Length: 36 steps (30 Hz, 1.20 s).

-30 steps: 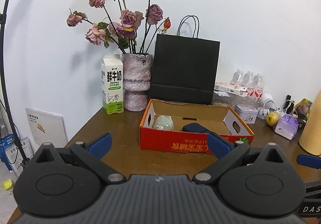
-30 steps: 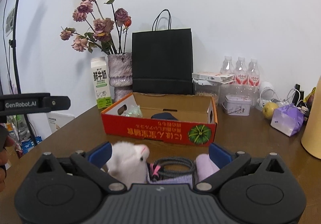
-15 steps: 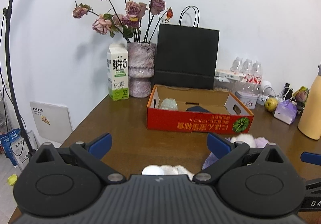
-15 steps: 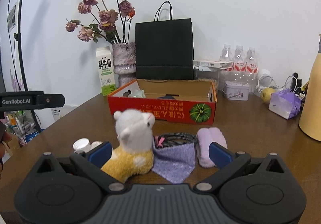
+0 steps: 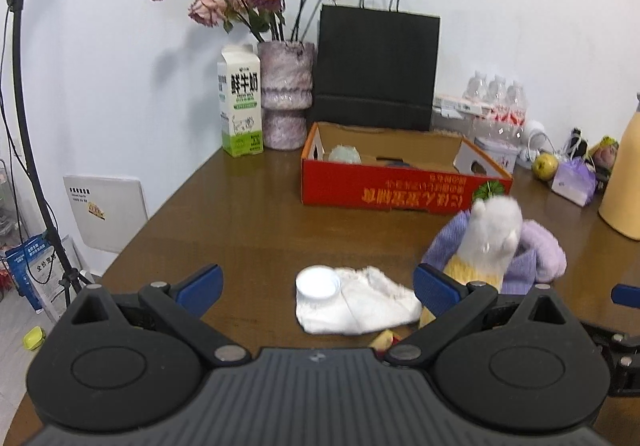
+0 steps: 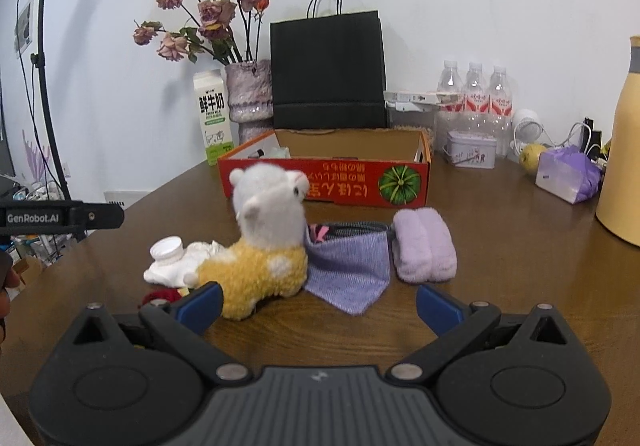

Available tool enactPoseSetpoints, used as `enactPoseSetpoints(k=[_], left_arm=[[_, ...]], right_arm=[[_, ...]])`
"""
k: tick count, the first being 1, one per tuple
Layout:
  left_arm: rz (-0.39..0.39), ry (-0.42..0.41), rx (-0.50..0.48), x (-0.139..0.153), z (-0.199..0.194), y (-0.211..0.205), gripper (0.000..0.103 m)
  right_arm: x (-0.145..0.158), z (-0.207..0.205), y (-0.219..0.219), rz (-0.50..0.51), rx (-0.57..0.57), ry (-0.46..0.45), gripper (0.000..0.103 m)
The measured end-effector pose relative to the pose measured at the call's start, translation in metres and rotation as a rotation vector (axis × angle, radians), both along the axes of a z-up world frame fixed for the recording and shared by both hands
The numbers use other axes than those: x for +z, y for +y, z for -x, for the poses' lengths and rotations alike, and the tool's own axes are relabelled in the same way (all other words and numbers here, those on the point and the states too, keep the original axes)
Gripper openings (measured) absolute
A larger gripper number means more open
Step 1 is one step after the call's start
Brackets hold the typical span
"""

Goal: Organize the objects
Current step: 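Withdraw both tools from the box back toward the table items, then grasp the red rose with the left tool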

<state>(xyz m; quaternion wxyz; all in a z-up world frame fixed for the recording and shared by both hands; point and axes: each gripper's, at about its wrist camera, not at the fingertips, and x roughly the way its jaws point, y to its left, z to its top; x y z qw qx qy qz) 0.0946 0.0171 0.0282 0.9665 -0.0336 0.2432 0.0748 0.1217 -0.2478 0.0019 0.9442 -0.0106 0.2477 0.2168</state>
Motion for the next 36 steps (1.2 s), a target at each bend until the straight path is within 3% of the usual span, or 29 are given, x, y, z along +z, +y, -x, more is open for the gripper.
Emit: enactPoseSetpoints(k=[17,27,36], left_arm=[[-0.022,0.114,-0.124,-0.046,0.001,-0.03,0.103],[-0.021,0.151,-0.115,-0.059,-0.018,-0.036,0.103],[-0.024,0.136,-0.081,-0.065,-0.023,-0.04,0.102]], right_arm=[[-0.038,-0.007,-0.017,0.042,-0.042,0.077,0.103],[-0.047,-0.013,-0.019,0.054,-0.042,0.105,0.103],[-0.048,-0.013,-0.019,0.057,-0.061,0.109,0.103]])
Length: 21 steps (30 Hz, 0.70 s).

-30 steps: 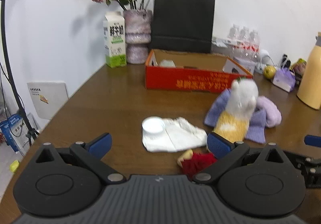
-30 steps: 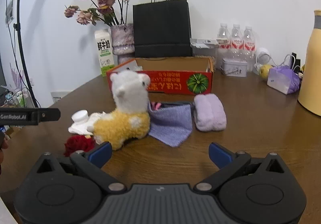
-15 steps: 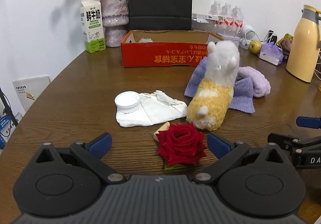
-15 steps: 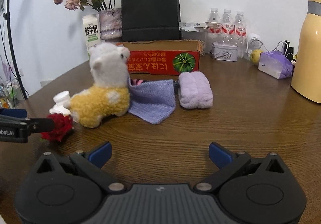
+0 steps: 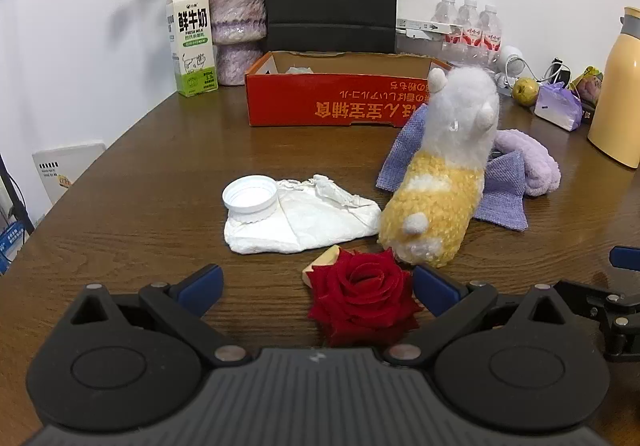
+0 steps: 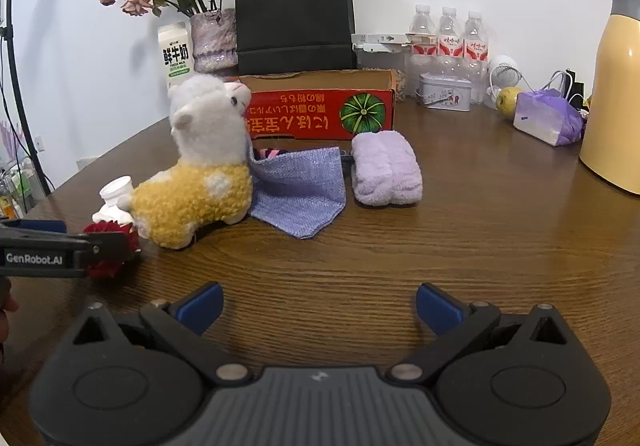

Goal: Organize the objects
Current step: 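Grasp the red rose with the left tool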

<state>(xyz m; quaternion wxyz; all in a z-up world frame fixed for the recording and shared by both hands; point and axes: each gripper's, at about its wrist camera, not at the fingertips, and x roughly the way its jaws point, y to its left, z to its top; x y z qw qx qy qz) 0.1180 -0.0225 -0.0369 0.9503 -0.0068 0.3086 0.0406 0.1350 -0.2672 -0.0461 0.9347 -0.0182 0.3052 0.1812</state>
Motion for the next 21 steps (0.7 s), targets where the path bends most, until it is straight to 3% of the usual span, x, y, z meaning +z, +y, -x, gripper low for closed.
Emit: enactPoseSetpoints(k=[4,7,9,11,21], left_arm=[[-0.018,-0.011,-0.017,-0.002,0.001,-0.005,0.097],[-0.008,-0.025,-0.028,-0.001,0.004,-0.005,0.077],[0.009,-0.028,-0.048,-0.002,0.004,-0.005,0.049],[0.01,-0.037,-0.063,-0.002,0.006,-0.006,0.04],[0.001,-0.105,-0.033,0.012,0.017,0.009,0.037]], right_arm=[[-0.001,-0.002,0.001,0.003,-0.004,0.009,0.103],[-0.001,-0.002,0.002,0.009,-0.004,0.008,0.103],[-0.001,-0.002,0.002,0.011,-0.004,0.009,0.103],[-0.001,-0.002,0.002,0.012,-0.004,0.011,0.103],[-0.001,-0.003,0.002,0.018,-0.008,0.015,0.103]])
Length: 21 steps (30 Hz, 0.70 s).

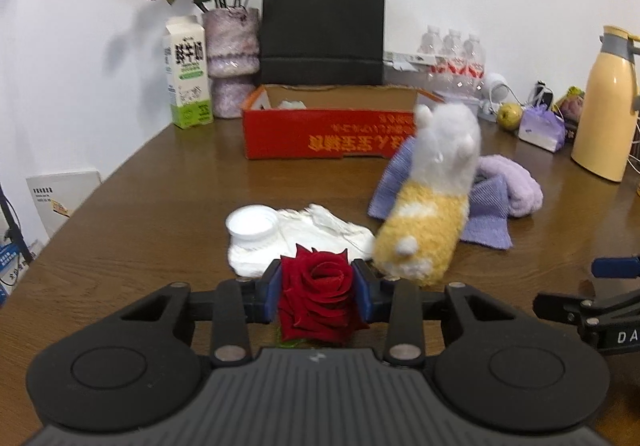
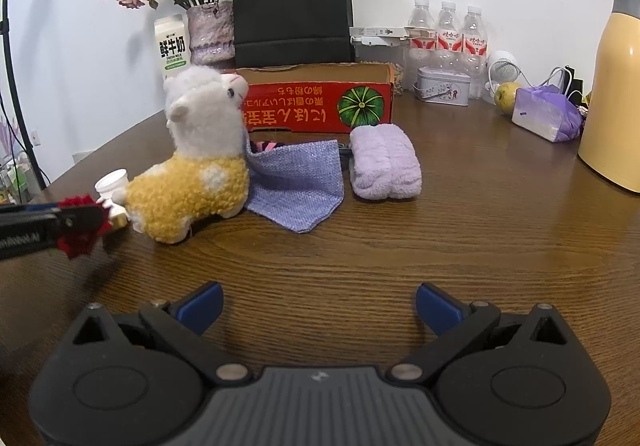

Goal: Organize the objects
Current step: 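Grasp the red rose with the left tool, then grasp the white plush alpaca with the right tool while the left tool holds the rose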

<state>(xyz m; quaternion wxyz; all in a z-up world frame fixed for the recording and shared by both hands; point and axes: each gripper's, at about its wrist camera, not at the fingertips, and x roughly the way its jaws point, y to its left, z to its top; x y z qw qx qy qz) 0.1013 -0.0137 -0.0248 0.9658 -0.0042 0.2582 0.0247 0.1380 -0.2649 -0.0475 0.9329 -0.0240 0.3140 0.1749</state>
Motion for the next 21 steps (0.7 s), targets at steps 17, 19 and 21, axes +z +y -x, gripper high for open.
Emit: enactPoseSetpoints(k=[17,19,21], left_arm=[[-0.008,-0.059,0.05,0.019,-0.01,0.059,0.037],[0.0,-0.061,0.049,0.019,-0.011,0.065,0.037],[0.009,-0.064,0.047,0.019,-0.009,0.069,0.037]], right_arm=[[0.021,0.0,0.068,0.021,0.133,-0.095,0.103],[0.024,-0.005,0.077,0.035,0.17,-0.113,0.103],[0.024,-0.013,0.082,0.046,0.203,-0.124,0.103]])
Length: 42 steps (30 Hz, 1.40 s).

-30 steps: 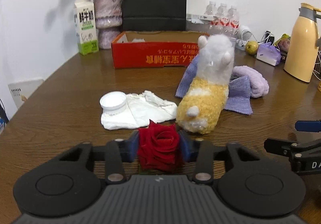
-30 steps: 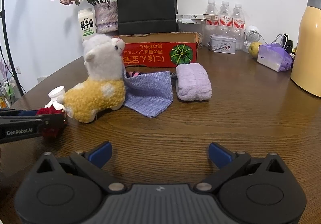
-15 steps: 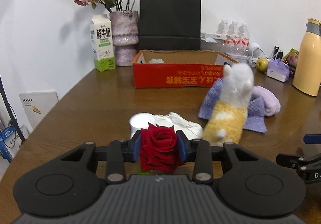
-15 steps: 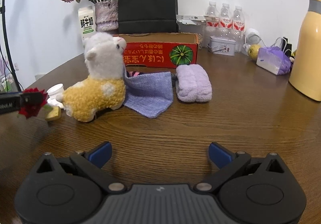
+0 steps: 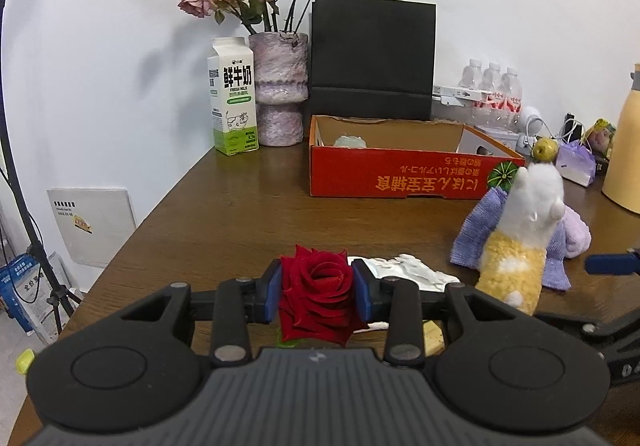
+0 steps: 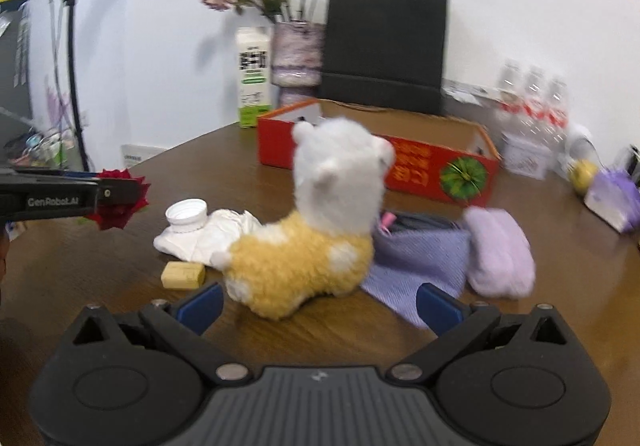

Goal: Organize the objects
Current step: 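Grasp the white plush alpaca with the right tool while the left tool holds the rose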

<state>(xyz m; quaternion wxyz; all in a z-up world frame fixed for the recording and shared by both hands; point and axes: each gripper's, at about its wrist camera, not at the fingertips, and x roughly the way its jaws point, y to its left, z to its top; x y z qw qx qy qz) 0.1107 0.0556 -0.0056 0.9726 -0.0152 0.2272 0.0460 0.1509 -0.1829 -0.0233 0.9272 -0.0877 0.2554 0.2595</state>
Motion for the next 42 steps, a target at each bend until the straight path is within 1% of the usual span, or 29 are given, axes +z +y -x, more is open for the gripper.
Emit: enactPoseSetpoints(k=[2,5,10,17,20,26,29,30,33,39,42], left_arm=[[0.007,-0.005,-0.001,0.0,0.001,0.004,0.037],[0.014,-0.013,-0.003,0.001,0.005,0.009,0.037],[0.018,-0.01,-0.007,0.001,0.012,0.011,0.037],[0.018,0.017,0.01,-0.002,0.018,0.011,0.037],[0.013,0.021,0.023,-0.002,0.021,0.011,0.037],[0.011,0.02,0.04,0.0,0.027,0.007,0.037],[0.011,0.024,0.043,-0.001,0.028,0.005,0.037],[0.01,0.025,0.042,-0.001,0.029,0.004,0.037],[0.006,0.025,0.04,0.0,0.031,0.001,0.036],[0.001,0.008,0.027,0.006,0.03,-0.008,0.036],[0.005,-0.008,0.019,0.011,0.028,-0.014,0.036]], right_arm=[[0.0,-0.009,0.002,0.003,0.05,-0.009,0.103],[-0.003,-0.025,0.003,0.028,0.111,0.003,0.103],[-0.004,-0.046,-0.002,0.01,0.238,0.053,0.103],[-0.012,-0.058,0.003,0.001,0.323,0.068,0.103],[-0.015,-0.061,0.009,0.032,0.318,0.066,0.103],[-0.015,-0.065,0.015,0.029,0.297,0.075,0.103],[-0.015,-0.065,0.018,0.036,0.283,0.072,0.099],[-0.015,-0.063,0.018,0.036,0.279,0.064,0.096],[-0.013,-0.053,0.019,0.037,0.276,0.03,0.094],[-0.001,-0.034,0.011,-0.013,0.237,-0.066,0.093],[0.008,-0.031,0.005,-0.048,0.21,-0.09,0.093]])
